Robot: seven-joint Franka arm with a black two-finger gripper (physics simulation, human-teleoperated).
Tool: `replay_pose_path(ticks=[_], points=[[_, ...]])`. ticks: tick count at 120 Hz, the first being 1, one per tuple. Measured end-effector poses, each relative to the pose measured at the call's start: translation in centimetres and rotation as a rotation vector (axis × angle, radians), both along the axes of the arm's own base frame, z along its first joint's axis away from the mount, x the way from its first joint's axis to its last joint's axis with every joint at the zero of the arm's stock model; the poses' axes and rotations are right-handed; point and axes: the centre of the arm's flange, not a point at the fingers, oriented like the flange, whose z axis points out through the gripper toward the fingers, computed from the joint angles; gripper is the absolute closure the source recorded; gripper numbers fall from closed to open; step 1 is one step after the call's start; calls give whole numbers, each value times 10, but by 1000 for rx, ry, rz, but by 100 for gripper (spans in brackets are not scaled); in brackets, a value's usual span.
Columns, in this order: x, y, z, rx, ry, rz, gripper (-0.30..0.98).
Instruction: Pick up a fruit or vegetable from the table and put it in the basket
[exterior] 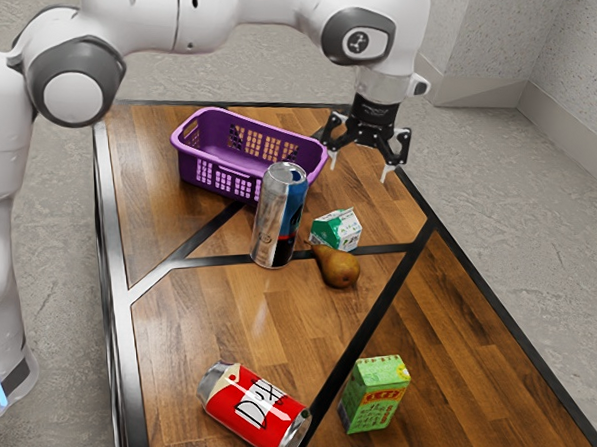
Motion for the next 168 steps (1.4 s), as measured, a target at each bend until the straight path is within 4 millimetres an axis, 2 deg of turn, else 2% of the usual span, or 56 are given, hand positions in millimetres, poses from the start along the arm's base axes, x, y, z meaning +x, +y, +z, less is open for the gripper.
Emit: replay_pose_path(ticks=[40, 57, 77, 99, 121, 145, 168], points=[[-14, -2, -3, -24, -1, 172, 0], [-22, -15, -17, -29, 19, 208, 0], [-22, -42, -41, -28, 34, 217, 0], [-24, -47, -71, -25, 46, 253, 0], [-23, -50, -89, -26, 38, 279, 0], [-16, -52, -94, -36, 19, 303, 0], [-15, -69, -92, -51, 5, 296, 0]])
